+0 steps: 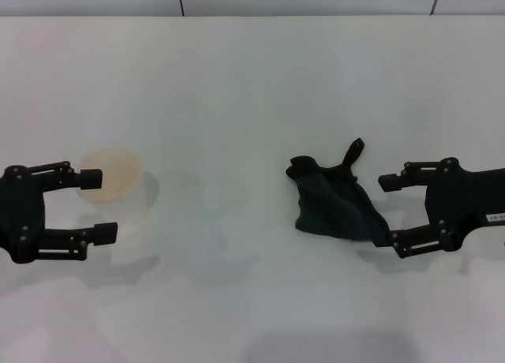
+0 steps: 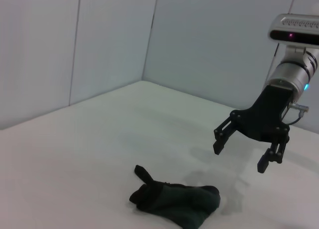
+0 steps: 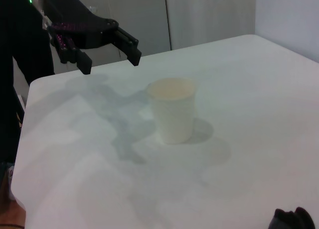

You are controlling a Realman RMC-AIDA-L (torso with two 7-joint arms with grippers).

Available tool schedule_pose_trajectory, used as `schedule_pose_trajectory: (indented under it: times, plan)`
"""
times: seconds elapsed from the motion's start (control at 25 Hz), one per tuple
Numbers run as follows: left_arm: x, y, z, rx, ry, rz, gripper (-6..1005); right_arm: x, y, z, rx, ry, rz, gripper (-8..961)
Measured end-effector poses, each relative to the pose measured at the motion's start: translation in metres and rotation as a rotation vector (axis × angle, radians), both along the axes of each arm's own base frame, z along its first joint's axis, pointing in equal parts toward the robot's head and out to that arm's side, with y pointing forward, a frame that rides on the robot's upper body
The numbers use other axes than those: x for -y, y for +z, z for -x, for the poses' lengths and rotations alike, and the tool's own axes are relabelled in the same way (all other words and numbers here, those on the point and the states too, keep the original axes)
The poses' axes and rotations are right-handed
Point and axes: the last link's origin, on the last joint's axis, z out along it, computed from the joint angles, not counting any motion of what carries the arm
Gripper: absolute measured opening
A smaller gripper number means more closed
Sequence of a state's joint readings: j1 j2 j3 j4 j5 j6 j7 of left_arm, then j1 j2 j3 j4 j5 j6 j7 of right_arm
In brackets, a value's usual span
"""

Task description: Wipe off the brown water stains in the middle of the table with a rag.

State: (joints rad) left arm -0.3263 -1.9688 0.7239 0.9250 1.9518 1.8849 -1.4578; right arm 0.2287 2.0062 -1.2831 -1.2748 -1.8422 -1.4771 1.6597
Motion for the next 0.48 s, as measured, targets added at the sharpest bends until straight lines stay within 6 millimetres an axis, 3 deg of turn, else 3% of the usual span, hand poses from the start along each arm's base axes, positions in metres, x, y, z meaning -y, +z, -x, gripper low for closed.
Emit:
schedule_pose_trajectory:
  times: [0.48]
  plan:
    - [0.0013,-0.0027,0.0014,-0.016,0.008,0.023,880,0.0001,0.0009,0.0018,0.001,0.004,-0.001,841]
